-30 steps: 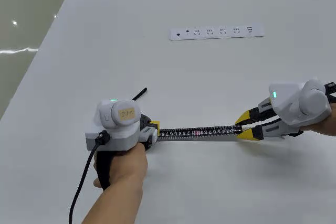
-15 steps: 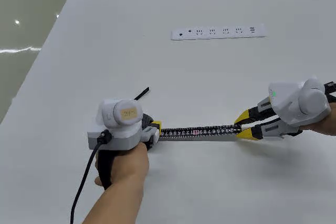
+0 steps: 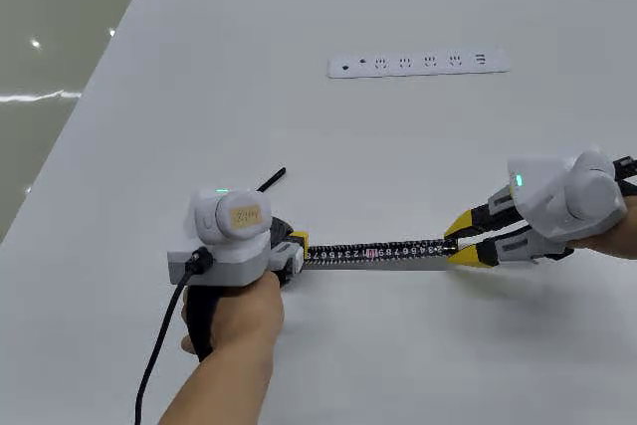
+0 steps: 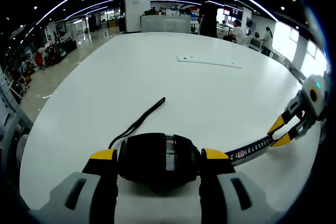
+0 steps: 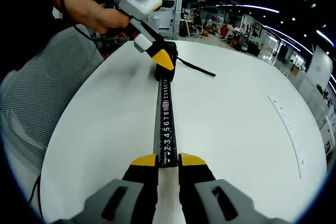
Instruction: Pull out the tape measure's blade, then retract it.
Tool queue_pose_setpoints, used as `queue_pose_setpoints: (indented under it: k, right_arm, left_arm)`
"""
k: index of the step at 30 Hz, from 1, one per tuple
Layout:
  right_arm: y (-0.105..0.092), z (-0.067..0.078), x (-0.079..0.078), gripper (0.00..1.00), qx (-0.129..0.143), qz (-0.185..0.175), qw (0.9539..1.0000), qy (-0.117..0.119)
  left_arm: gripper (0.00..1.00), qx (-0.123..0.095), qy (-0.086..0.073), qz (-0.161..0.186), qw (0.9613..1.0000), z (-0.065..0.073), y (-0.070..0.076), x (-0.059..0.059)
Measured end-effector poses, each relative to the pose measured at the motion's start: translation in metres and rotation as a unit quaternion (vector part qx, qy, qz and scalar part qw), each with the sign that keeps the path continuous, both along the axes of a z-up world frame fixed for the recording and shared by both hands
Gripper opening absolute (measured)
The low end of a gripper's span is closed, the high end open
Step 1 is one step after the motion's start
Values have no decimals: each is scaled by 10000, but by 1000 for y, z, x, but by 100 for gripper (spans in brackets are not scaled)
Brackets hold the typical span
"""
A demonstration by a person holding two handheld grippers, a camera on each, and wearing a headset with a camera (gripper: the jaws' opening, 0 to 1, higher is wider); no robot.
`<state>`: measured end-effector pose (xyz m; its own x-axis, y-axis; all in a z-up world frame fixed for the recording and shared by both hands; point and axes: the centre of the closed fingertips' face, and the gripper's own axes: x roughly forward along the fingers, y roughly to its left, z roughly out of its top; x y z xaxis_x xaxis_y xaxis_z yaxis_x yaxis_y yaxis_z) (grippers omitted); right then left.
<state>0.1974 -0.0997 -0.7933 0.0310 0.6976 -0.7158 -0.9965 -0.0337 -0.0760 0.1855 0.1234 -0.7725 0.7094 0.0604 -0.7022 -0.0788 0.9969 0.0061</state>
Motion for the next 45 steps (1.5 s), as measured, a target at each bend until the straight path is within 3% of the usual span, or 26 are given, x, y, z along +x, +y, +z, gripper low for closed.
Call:
queue_pose_setpoints:
  k: [45]
  right_arm:
    - [13,2,1,14,0,76,10000,-31]
  left_arm:
    - [59,-284,-13,86,9996,0,7,1]
